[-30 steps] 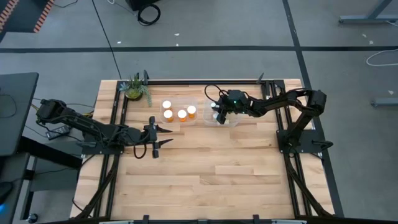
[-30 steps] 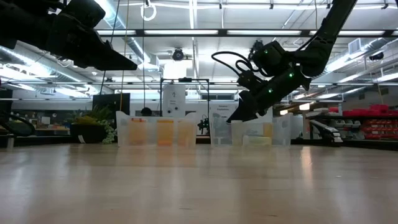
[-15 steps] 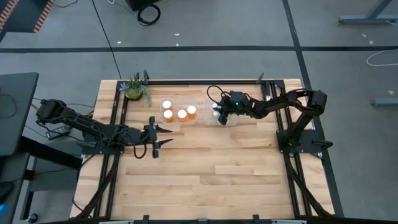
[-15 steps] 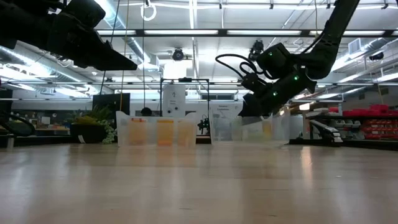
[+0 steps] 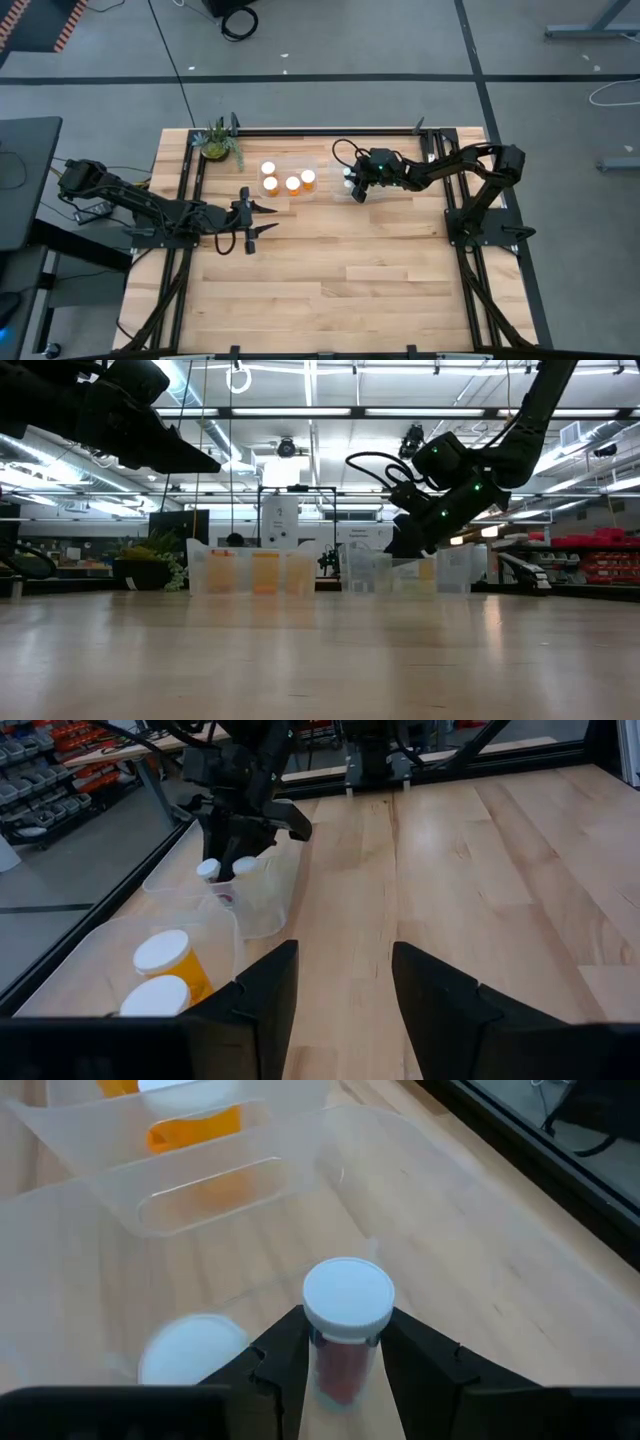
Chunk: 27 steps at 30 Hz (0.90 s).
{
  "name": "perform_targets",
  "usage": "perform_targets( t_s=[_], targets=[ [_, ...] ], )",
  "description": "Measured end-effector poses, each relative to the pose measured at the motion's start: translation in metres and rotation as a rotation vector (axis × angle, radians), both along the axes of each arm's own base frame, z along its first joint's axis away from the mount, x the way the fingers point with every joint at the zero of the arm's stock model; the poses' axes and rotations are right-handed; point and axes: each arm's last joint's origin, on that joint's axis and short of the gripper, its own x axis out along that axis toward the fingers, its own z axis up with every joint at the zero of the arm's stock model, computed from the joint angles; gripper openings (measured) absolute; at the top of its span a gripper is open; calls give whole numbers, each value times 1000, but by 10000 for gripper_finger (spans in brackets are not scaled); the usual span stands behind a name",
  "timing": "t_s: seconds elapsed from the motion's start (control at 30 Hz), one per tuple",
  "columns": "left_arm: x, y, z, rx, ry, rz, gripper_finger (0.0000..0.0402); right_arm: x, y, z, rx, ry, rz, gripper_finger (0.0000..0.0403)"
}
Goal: Pick and place medicine bottles into bin by pill shape (circle, oval)
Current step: Put the small blue pill bottle into the right transparent bin
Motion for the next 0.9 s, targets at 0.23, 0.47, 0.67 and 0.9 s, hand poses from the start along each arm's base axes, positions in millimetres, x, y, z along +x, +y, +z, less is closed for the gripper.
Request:
perform_targets(
  t_s=[0.23,0.47,0.67,0.9],
  targets=[
    [0,0,0,0,0,0,172,3,6,0,-4,2,23,131],
    [0,0,0,-7,-2,2,172,5,11,0,-33,19,-6,131],
    [0,0,0,-7,-1,1,172,5,11,-1,-18,16,-19,131],
    [0,0,0,-6,-1,1,172,4,11,-1,-11,28,-21,131]
  ],
)
